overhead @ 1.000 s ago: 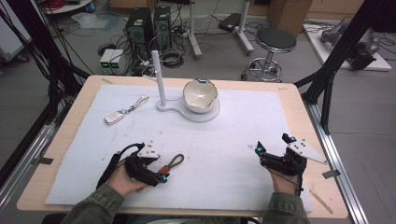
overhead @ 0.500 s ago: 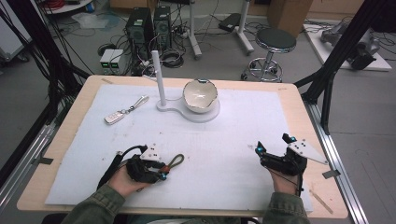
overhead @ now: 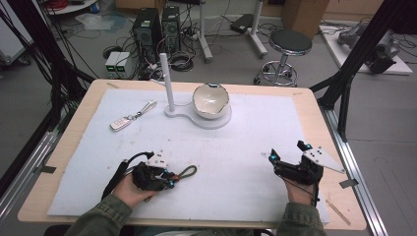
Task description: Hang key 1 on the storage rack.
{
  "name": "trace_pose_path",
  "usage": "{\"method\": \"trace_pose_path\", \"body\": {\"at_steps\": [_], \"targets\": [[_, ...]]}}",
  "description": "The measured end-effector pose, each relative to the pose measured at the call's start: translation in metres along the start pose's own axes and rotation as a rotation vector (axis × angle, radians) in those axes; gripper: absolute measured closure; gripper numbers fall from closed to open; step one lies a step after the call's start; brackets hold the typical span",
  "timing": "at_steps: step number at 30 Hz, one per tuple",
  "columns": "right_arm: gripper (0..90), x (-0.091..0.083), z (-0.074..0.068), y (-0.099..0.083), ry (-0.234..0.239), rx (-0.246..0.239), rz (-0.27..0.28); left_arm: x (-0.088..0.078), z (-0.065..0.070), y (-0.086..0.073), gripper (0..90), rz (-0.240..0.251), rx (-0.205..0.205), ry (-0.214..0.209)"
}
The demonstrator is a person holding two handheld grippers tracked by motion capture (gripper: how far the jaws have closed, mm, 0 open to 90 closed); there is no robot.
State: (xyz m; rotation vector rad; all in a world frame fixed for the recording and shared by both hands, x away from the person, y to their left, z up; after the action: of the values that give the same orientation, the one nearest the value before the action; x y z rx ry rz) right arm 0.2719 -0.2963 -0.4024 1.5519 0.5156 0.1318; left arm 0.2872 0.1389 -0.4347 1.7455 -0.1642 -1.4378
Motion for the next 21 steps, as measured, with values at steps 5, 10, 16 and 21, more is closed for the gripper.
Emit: {"method": "trace_pose_path", "body": {"at_steps": [5,10,16,21], "targets": [[0.7,0.000,0.000,0.000,-0.001,-0.002,0.000,0.000,-0.001,0.000,73.7,0.002,-0.005,-0.020],[0.7,0.000,0.000,0.000,0.001,0.004,0.001,-0.005,-0.005,0.000,73.8,0.012,-0.016,-0.030],[0.7,-0.001,0.002,0.000,0.000,0.009,0.012,-0.016,-0.013,-0.001,73.8,0.053,-0.056,-0.028],[0.7,-0.002,0.002,0.001,-0.003,0.015,0.016,-0.028,-0.021,0.000,73.8,0.088,-0.069,-0.010]]}}
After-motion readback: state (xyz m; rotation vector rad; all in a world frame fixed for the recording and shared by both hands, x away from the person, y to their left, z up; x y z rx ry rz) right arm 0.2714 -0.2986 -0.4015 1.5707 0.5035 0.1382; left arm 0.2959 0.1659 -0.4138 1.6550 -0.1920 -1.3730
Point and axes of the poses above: each handheld gripper's, and its own axes: x roughly forward along the jaws, y roughly out of its top, z roughly to its right, the point moved 1 cm from there along x, roughly forward along the jaws, and after that the axes turned 4 degrees about y, right-handed, at the moved point
